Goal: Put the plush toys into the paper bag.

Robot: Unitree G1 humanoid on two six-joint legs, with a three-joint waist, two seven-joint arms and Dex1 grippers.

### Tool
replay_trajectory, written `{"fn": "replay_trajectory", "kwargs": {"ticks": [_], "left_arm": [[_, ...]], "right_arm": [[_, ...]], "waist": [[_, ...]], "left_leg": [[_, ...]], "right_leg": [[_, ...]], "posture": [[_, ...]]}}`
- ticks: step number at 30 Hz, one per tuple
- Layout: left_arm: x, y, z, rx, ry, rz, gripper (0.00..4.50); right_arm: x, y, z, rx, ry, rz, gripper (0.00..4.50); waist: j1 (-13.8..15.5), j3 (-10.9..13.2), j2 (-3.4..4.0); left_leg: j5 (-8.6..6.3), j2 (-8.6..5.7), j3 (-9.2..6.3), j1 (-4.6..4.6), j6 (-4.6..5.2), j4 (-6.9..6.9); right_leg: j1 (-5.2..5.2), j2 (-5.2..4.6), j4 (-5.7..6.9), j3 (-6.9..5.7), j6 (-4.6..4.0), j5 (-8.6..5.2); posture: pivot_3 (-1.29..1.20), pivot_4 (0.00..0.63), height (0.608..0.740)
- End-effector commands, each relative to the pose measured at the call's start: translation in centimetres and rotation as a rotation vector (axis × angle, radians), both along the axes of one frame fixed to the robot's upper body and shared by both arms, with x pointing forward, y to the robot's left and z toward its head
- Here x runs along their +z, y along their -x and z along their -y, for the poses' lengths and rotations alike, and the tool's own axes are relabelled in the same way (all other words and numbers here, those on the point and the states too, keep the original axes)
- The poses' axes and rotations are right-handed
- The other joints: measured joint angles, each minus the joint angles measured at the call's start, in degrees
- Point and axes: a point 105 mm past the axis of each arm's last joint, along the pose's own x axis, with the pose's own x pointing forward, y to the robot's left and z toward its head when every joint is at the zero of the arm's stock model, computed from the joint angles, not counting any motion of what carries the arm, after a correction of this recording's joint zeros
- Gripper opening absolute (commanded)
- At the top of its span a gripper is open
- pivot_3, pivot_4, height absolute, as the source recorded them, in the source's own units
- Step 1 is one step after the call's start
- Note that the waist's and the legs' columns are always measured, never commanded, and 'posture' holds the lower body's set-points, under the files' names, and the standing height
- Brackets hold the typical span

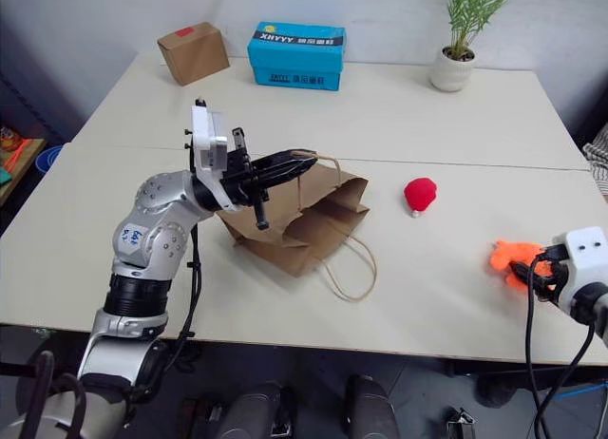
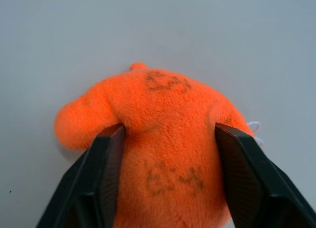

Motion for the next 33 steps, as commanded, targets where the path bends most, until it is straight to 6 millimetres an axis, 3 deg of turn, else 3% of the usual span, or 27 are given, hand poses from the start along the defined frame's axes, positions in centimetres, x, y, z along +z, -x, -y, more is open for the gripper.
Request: {"fn": "replay_trajectory", "kwargs": {"ticks": [1,3,6,9,11,14,17,21,28,33], "left_arm": [[1.5,0.7,-0.4,-0.003,0.021,0.051,0.0],[1.9,0.7,-0.6,-0.006,0.039,0.041,0.0],[2.5,0.5,-1.1,-0.01,0.061,0.031,0.0],[2.9,0.6,-1.4,-0.045,0.066,-0.003,0.0],[2.8,0.6,-1.4,-0.067,0.062,-0.026,0.0],[2.7,0.8,-0.9,-0.097,0.056,-0.045,0.0],[2.7,1.2,-0.4,-0.131,0.052,-0.056,0.0],[2.9,1.5,0.0,-0.165,0.059,-0.063,0.0],[3.1,1.6,0.3,-0.175,0.085,-0.062,0.0],[2.9,1.3,0.1,-0.154,0.089,-0.058,0.0]], "right_arm": [[0.1,-0.3,-1.3,0.09,-0.044,-0.03,1.51],[0.7,-0.1,-3.1,0.211,-0.079,-0.039,0.86],[3.0,0.2,-7.2,0.443,-0.149,0.036,0.02],[6.7,1.9,-15.2,0.795,-0.272,0.113,0.02],[7.1,2.5,-18.2,0.893,-0.301,0.108,0.02],[7.0,1.4,-22.2,0.922,-0.304,0.153,0.02],[6.8,-1.4,-25.8,0.872,-0.317,0.207,0.02],[5.7,-3.6,-28.4,0.858,-0.27,0.207,0.02],[3.5,-5.4,-32.8,0.902,-0.172,0.194,0.02],[4.4,-5.6,-33.0,0.905,-0.245,0.26,0.02]], "waist": [[-0.1,0.0,0.0],[-0.2,0.0,0.0],[-0.4,0.0,0.01],[-0.6,0.0,0.03],[-0.8,0.0,0.03],[-0.6,0.0,-0.12],[-0.5,0.0,-0.13],[-0.1,0.0,-0.12],[-0.7,0.0,-0.13],[-1.3,0.0,-0.13]], "left_leg": [[0.0,-0.01,0.0,0.0,0.0,0.0],[0.0,0.01,0.02,0.0,0.0,0.0],[0.0,0.13,0.02,0.0,-0.06,0.0],[0.01,0.19,0.02,0.0,-0.11,0.0],[0.0,0.25,0.0,0.0,-0.17,0.0],[-0.03,0.24,-0.08,-0.01,-0.22,0.0],[-0.03,0.2,-0.07,-0.08,-0.22,0.04],[-0.03,0.13,-0.04,-0.18,-0.22,0.05],[-0.01,0.01,-0.07,-0.31,-0.14,0.05],[0.01,0.02,-0.14,-0.33,-0.14,0.05]], "right_leg": [[0.0,0.0,0.0,0.0,0.01,0.0],[-0.01,-0.01,0.01,0.01,0.01,0.01],[-0.01,0.03,0.0,0.0,0.01,0.01],[-0.04,0.04,0.06,0.0,0.01,0.01],[-0.04,0.06,0.22,0.0,0.01,0.01],[-0.02,0.04,0.19,-0.05,0.0,0.0],[-0.08,0.01,0.22,-0.05,-0.02,0.0],[-0.24,0.02,0.32,-0.09,-0.08,-0.03],[-0.28,0.09,0.31,-0.62,-0.07,-0.03],[-0.27,0.09,0.32,-0.67,-0.07,-0.03]], "posture": [[0.0,0.15,0.74],[0.0,0.15,0.74],[0.0,0.15,0.74],[0.0,0.15,0.74],[0.0,0.15,0.74],[0.0,0.15,0.74],[0.0,0.15,0.74],[0.0,0.15,0.74],[0.0,0.15,0.74],[0.0,0.15,0.74]]}}
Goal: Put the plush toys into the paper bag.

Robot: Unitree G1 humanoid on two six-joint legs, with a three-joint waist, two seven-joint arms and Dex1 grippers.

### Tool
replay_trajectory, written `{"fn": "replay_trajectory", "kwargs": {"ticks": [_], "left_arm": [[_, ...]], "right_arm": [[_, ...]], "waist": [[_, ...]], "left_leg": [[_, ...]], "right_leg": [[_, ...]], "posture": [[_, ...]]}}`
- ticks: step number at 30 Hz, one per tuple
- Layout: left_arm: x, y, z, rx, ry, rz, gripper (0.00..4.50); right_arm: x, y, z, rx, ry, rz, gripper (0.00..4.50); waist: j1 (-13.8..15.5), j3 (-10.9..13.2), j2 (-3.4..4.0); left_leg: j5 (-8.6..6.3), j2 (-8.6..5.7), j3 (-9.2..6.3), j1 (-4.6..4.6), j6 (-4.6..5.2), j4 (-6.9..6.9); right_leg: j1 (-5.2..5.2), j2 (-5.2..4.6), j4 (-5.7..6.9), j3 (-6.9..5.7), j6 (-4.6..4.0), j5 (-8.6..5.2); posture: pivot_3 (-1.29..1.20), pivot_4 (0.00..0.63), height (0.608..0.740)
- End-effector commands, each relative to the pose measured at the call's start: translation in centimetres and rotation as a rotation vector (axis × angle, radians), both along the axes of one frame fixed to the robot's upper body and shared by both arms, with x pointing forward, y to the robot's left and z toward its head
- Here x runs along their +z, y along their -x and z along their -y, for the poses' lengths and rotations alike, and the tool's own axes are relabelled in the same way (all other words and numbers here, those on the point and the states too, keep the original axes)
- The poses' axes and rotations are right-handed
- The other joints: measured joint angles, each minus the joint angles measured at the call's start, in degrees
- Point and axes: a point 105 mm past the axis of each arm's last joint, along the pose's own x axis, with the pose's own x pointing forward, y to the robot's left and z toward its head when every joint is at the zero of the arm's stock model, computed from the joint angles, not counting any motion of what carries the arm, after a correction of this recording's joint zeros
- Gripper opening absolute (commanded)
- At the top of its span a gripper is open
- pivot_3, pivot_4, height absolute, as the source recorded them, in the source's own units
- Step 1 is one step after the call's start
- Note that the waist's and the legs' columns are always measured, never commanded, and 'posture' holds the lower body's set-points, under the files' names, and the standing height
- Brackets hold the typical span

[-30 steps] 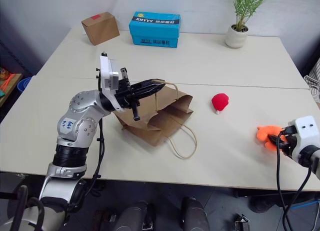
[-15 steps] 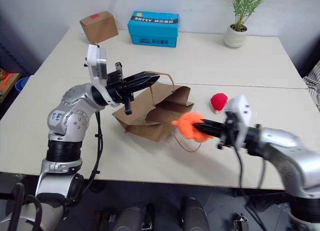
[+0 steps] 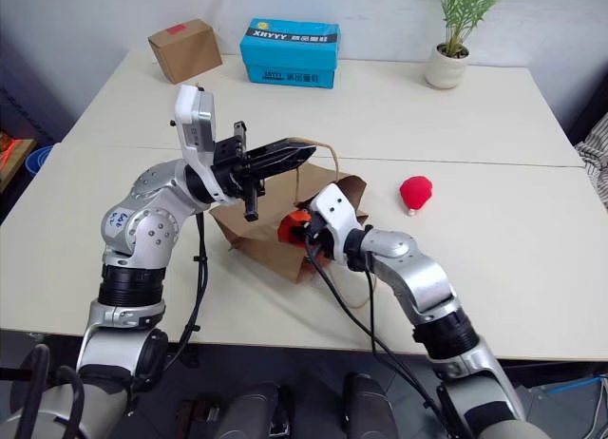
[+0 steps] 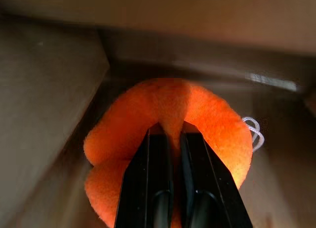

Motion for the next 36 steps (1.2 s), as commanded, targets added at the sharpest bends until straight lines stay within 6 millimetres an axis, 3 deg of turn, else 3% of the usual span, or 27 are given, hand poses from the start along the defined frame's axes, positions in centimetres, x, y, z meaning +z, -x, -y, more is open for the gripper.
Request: {"fn": "replay_trajectory", "kwargs": {"ticks": [1,6,9,12,15,19,23,26,36], "left_arm": [[1.1,0.5,-0.2,0.005,0.023,0.061,0.0],[0.9,0.2,-0.7,0.029,0.017,0.063,0.0],[0.7,0.1,-1.1,0.048,0.01,0.065,0.0],[0.5,0.0,-1.4,0.067,0.001,0.069,0.0],[0.5,0.0,-1.6,0.083,-0.004,0.081,0.0],[0.5,0.1,-1.8,0.106,-0.002,0.089,0.0],[0.4,0.1,-2.1,0.124,-0.006,0.089,0.0],[0.2,0.0,-2.0,0.127,-0.011,0.087,0.0],[0.1,-0.2,-1.0,0.117,-0.034,0.099,0.0]], "right_arm": [[1.8,0.0,0.9,0.007,-0.035,0.08,0.58],[3.6,1.3,2.9,0.06,-0.072,0.145,2.29],[4.5,3.0,6.0,0.085,-0.131,0.165,3.37],[4.8,4.7,11.1,0.013,-0.168,0.174,4.46],[4.1,4.7,15.9,-0.18,-0.169,0.13,4.49],[2.0,6.2,21.7,-0.41,-0.077,0.136,4.49],[0.5,7.7,26.1,-0.611,0.009,0.179,4.49],[0.3,6.8,25.6,-0.604,0.031,0.197,4.49],[1.2,-4.0,20.8,-0.574,0.03,0.09,4.49]], "waist": [[-0.1,0.0,0.0],[-0.1,0.0,0.0],[0.1,0.0,0.0],[0.4,0.0,0.0],[0.9,0.0,0.0],[1.3,0.0,0.0],[1.4,0.0,0.0],[0.8,0.0,0.0],[-0.2,0.0,0.07]], "left_leg": [[0.0,-0.02,-0.01,-0.01,0.0,0.0],[0.0,-0.02,-0.09,-0.04,0.01,0.0],[0.0,-0.02,-0.14,-0.07,0.01,0.0],[0.0,-0.06,-0.3,-0.17,0.02,0.0],[0.02,-0.09,-0.32,-0.24,0.07,0.0],[0.03,-0.09,-0.35,-0.23,0.08,0.0],[0.05,-0.13,-0.32,-0.23,0.1,-0.01],[0.08,-0.15,-0.18,-0.11,0.14,0.0],[0.09,0.13,0.03,0.27,-0.11,-0.06]], "right_leg": [[0.0,-0.01,0.0,0.0,0.0,0.0],[0.01,-0.03,-0.03,0.01,0.0,0.0],[0.01,-0.03,-0.05,0.01,0.0,0.0],[0.03,-0.03,-0.14,0.01,0.0,0.0],[0.03,-0.04,-0.19,0.0,0.04,0.02],[0.05,-0.05,-0.19,0.03,0.05,0.03],[0.05,-0.04,-0.17,0.02,0.06,0.03],[0.08,-0.04,-0.14,0.02,0.13,0.07],[0.14,-0.12,0.12,0.23,-0.08,-0.04]], "posture": [[0.0,0.15,0.74],[0.0,0.15,0.74],[0.0,0.15,0.74],[0.0,0.15,0.74],[0.0,0.15,0.74],[0.0,0.15,0.74],[0.0,0.15,0.74],[0.0,0.15,0.74],[0.0,0.15,0.74]]}}
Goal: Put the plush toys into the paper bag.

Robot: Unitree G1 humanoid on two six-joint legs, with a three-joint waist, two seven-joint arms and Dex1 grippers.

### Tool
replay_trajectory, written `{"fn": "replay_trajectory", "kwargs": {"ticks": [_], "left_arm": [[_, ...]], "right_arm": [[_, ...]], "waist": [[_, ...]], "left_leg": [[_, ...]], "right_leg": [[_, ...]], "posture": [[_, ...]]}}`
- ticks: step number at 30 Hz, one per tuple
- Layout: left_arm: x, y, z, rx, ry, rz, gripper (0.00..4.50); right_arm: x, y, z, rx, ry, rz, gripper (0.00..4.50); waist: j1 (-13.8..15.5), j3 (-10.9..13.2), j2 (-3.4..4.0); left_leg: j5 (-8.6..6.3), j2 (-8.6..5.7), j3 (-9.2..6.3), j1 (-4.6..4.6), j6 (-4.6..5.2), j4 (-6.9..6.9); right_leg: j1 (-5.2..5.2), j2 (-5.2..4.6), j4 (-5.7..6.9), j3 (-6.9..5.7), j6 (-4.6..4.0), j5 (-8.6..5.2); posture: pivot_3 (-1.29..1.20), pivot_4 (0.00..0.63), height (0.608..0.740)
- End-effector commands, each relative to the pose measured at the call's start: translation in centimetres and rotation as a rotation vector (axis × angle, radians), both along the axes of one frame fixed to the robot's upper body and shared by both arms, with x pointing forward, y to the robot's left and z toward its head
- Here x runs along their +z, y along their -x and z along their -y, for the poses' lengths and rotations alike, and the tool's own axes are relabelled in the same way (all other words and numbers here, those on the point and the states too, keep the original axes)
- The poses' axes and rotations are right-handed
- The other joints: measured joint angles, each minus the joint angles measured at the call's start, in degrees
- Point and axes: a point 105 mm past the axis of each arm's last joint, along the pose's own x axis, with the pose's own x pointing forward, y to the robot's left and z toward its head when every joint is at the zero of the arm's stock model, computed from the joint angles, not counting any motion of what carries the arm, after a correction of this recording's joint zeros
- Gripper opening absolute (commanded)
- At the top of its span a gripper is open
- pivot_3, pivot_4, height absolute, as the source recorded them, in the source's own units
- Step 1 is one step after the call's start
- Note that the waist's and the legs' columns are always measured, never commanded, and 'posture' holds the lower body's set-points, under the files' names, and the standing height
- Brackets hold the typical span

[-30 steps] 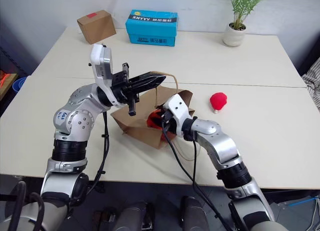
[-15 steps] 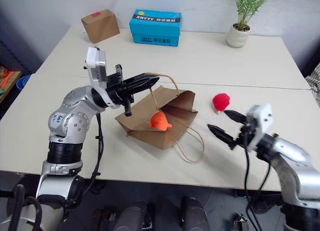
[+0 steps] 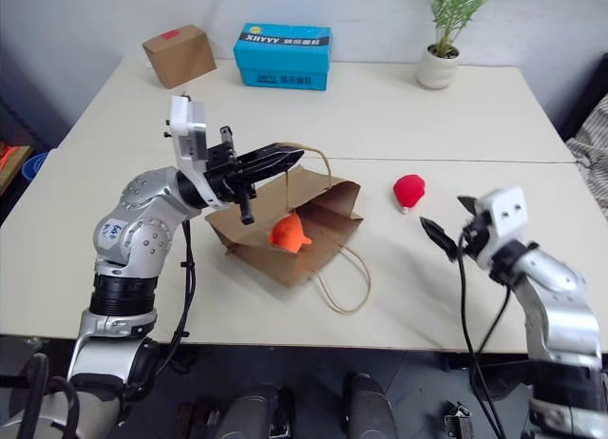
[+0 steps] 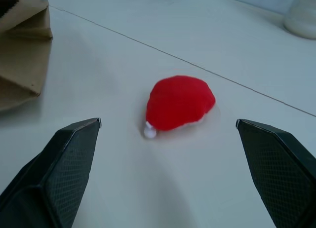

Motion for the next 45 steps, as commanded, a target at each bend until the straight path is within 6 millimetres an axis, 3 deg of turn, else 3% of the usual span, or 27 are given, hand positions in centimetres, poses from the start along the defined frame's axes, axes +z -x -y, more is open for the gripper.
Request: {"fn": "replay_trajectory", "kwargs": {"ticks": [1,2,5,10,13,17,20,23,26,30,35,37,39,45], "left_arm": [[1.2,0.4,0.1,-0.001,0.003,0.06,0.0],[1.2,0.4,0.1,0.001,0.003,0.061,0.0],[1.2,0.4,0.0,0.005,0.002,0.06,0.0],[1.1,0.5,-0.1,0.01,-0.002,0.058,0.0],[1.1,0.4,-0.2,0.014,0.0,0.057,0.0],[1.0,0.3,0.0,0.001,0.006,0.053,0.0],[1.0,0.1,0.1,-0.007,0.007,0.052,0.0],[1.0,0.1,0.4,-0.025,0.01,0.05,0.0],[0.8,0.3,0.8,-0.049,0.009,0.043,0.0],[0.8,0.6,1.4,-0.076,0.008,0.041,0.0],[0.9,0.6,1.5,-0.082,0.007,0.044,0.0],[1.1,0.9,1.7,-0.099,0.004,0.045,0.0],[1.2,1.0,1.7,-0.105,0.002,0.045,0.0],[1.0,0.9,1.6,-0.095,0.011,0.035,0.0]], "right_arm": [[-0.6,-3.0,-0.5,-0.046,0.01,-0.077,4.49],[-0.6,-4.0,-0.5,-0.069,0.031,-0.08,4.49],[-1.4,-6.3,-0.9,-0.097,0.068,-0.125,3.86],[-1.6,-7.6,-1.1,-0.098,0.119,-0.107,2.09],[-0.9,-6.6,-0.8,-0.037,0.13,-0.083,1.06],[1.0,-2.5,-2.1,0.191,0.071,-0.026,0.01],[2.2,2.5,-4.1,0.409,0.016,-0.036,0.01],[2.0,6.4,-6.6,0.535,-0.033,-0.092,0.01],[1.7,7.7,-9.4,0.572,-0.081,-0.085,0.01],[0.9,6.1,-12.3,0.552,-0.08,-0.065,0.01],[0.4,5.1,-13.3,0.534,-0.069,-0.061,0.01],[-0.5,1.5,-14.8,0.414,-0.059,-0.034,0.01],[-0.4,0.0,-15.9,0.37,-0.007,0.055,0.59],[-0.7,1.1,-17.1,0.42,-0.025,0.053,2.63]], "waist": [[0.0,0.0,0.01],[0.1,0.0,0.01],[0.0,0.0,0.01],[-0.1,0.0,0.01],[-0.1,0.0,0.01],[0.3,0.0,0.02],[0.5,0.0,0.08],[0.5,0.0,0.08],[0.2,0.0,0.04],[0.1,0.0,0.03],[0.8,0.0,0.03],[0.5,0.0,-0.03],[-0.1,0.0,-0.02],[0.2,0.0,0.0]], "left_leg": [[0.0,0.01,-0.02,-0.02,-0.01,0.01],[0.01,-0.03,-0.02,-0.07,0.0,0.01],[0.02,-0.08,-0.05,-0.15,0.02,0.01],[0.02,-0.13,-0.09,-0.19,0.04,0.01],[0.02,-0.1,-0.1,-0.18,0.04,0.01],[0.02,-0.11,-0.34,-0.3,0.03,0.01],[0.02,-0.14,-0.46,-0.51,0.03,0.08],[0.02,-0.12,-0.47,-0.56,0.04,0.14],[0.03,-0.04,-0.49,-0.46,0.01,0.15],[0.06,-0.06,-0.46,-0.38,-0.03,0.15],[0.06,-0.13,-0.54,-0.56,-0.04,0.13],[0.08,-0.22,-0.52,-0.59,0.01,0.13],[0.12,-0.24,-0.44,-0.58,0.06,0.15],[0.17,-0.27,-0.63,-0.74,0.0,0.1]], "right_leg": [[-0.01,0.01,0.01,-0.03,-0.03,-0.02],[-0.05,0.01,0.0,-0.07,-0.03,-0.01],[-0.06,0.04,-0.04,-0.13,-0.02,-0.01],[-0.04,0.03,-0.08,-0.15,-0.01,-0.01],[-0.03,0.03,-0.07,-0.13,-0.01,-0.01],[0.0,0.03,-0.16,-0.12,-0.01,-0.01],[-0.1,0.08,-0.19,-0.2,0.01,0.0],[-0.13,0.09,-0.17,-0.29,0.04,0.02],[-0.04,0.02,-0.16,-0.26,0.05,0.03],[-0.03,0.01,-0.1,-0.21,0.03,0.04],[-0.17,0.08,-0.12,-0.23,-0.03,0.01],[-0.18,0.08,-0.13,-0.28,-0.01,0.03],[-0.19,0.08,-0.12,-0.35,0.05,0.06],[-0.27,0.05,-0.13,-0.33,-0.01,0.02]], "posture": [[0.0,0.15,0.74],[0.0,0.15,0.74],[0.0,0.15,0.74],[0.0,0.15,0.74],[0.0,0.15,0.74],[0.0,0.15,0.74],[0.0,0.15,0.74],[0.0,0.15,0.74],[0.0,0.15,0.74],[0.0,0.15,0.74],[0.0,0.15,0.74],[0.0,0.15,0.74],[0.0,0.15,0.74],[0.0,0.15,0.74]]}}
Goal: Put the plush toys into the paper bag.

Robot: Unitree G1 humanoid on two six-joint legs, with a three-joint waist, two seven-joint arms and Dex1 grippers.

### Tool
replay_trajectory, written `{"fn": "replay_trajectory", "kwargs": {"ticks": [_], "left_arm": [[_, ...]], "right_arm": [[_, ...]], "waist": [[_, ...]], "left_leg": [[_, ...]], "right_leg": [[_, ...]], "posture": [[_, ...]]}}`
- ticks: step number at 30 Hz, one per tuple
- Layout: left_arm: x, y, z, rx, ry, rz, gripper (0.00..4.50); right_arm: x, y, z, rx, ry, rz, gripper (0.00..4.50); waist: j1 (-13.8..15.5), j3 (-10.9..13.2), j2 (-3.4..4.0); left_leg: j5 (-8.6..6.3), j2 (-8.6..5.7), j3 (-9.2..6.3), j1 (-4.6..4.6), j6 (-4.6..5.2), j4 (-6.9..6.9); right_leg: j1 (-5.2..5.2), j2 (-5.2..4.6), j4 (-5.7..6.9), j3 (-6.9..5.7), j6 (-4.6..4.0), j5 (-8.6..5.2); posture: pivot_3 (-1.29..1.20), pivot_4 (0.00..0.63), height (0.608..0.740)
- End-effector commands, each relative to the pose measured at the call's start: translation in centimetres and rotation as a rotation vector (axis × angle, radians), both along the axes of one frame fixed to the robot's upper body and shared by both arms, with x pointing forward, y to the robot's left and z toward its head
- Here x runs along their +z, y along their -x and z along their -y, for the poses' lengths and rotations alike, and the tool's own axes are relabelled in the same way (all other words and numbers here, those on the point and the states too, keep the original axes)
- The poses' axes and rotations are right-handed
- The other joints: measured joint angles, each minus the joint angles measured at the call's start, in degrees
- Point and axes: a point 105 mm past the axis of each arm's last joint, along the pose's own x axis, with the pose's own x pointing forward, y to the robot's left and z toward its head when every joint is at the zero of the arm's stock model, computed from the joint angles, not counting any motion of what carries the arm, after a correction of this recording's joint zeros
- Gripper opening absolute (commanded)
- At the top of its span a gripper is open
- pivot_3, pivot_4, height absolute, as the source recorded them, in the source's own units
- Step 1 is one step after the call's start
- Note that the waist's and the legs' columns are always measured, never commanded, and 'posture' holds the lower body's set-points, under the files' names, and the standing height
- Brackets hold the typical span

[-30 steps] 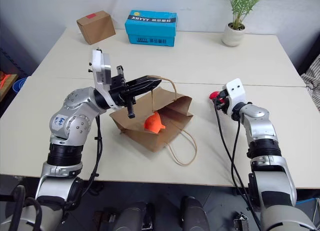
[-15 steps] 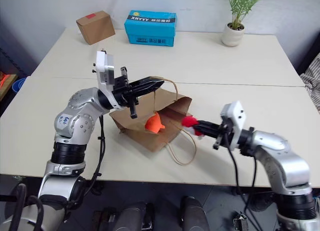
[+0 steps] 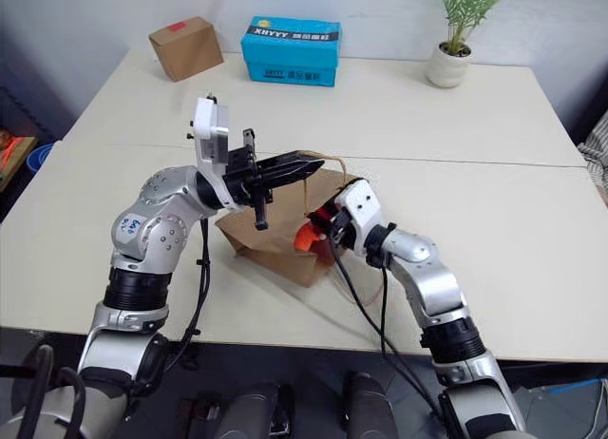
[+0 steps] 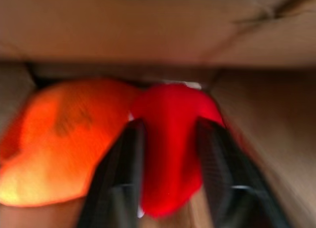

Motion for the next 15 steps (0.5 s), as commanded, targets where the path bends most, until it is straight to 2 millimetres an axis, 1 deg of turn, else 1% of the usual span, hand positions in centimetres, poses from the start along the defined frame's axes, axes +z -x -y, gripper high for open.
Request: {"fn": "replay_trajectory", "kwargs": {"ticks": [1,3,5,6,8,9,11,13,14,15], "left_arm": [[1.0,0.5,0.0,-0.01,0.026,0.043,0.0],[1.1,0.5,0.0,-0.004,0.03,0.046,0.0],[1.1,0.4,-0.2,0.005,0.031,0.048,0.0],[1.1,0.3,-0.3,0.008,0.03,0.048,0.0],[1.1,0.3,-0.5,0.012,0.028,0.049,0.0],[1.0,0.4,-0.6,0.013,0.028,0.049,0.0],[1.0,0.4,-0.7,0.012,0.027,0.049,0.0],[0.9,0.4,-0.6,0.011,0.026,0.048,0.0],[0.9,0.5,-0.5,0.007,0.025,0.048,0.0],[0.8,0.5,-0.3,0.002,0.023,0.05,0.0]], "right_arm": [[1.8,1.1,0.4,0.021,-0.064,0.059,3.0],[2.7,2.2,1.3,0.068,-0.132,0.042,3.67],[3.3,3.7,3.2,0.123,-0.174,0.005,4.33],[3.3,4.2,4.3,0.135,-0.18,-0.027,4.33],[2.8,4.9,6.6,0.134,-0.156,-0.128,4.33],[2.0,5.0,7.7,0.113,-0.12,-0.201,4.33],[0.8,5.0,9.0,0.077,-0.057,-0.3,4.33],[-0.5,4.4,9.6,0.039,0.01,-0.349,4.33],[-1.4,3.7,9.4,0.018,0.014,-0.386,4.33],[-2.0,3.0,8.8,0.016,0.009,-0.409,4.33]], "waist": [[0.0,0.0,0.0],[0.0,0.0,0.0],[0.2,0.0,0.0],[0.2,0.0,0.0],[0.3,0.0,0.0],[0.3,0.0,0.0],[0.2,0.0,0.0],[-0.2,0.0,0.0],[-0.2,0.0,0.0],[-0.4,0.0,0.0]], "left_leg": [[0.0,-0.03,0.01,0.0,0.02,0.0],[0.01,-0.04,-0.01,0.0,0.04,0.0],[0.02,-0.03,-0.01,0.0,0.05,0.01],[0.02,-0.04,-0.02,0.0,0.05,0.01],[0.0,-0.04,-0.01,0.01,0.1,0.02],[-0.02,-0.04,0.01,0.04,0.14,0.02],[-0.03,-0.02,0.0,0.07,0.15,0.02],[-0.04,0.06,0.03,0.1,0.14,0.02],[-0.04,0.08,0.04,0.12,0.13,0.01],[-0.05,0.11,0.08,0.13,0.11,0.01]], "right_leg": [[0.01,-0.02,-0.01,-0.01,0.02,0.01],[0.03,-0.02,-0.03,-0.02,0.04,0.02],[0.03,-0.02,-0.03,-0.02,0.05,0.03],[0.05,-0.02,-0.04,-0.01,0.05,0.03],[0.07,-0.02,-0.06,-0.01,0.08,0.05],[0.09,-0.03,-0.07,-0.01,0.09,0.05],[0.12,-0.05,-0.08,0.01,0.08,0.05],[0.12,-0.06,-0.07,0.05,0.08,0.05],[0.12,-0.06,-0.07,0.07,0.08,0.05],[0.11,-0.06,-0.07,0.07,0.07,0.04]], "posture": [[0.0,0.15,0.74],[0.0,0.15,0.74],[0.0,0.15,0.74],[0.0,0.15,0.74],[0.0,0.15,0.74],[0.0,0.15,0.74],[0.0,0.15,0.74],[0.0,0.15,0.74],[0.0,0.15,0.74],[0.0,0.15,0.74]]}}
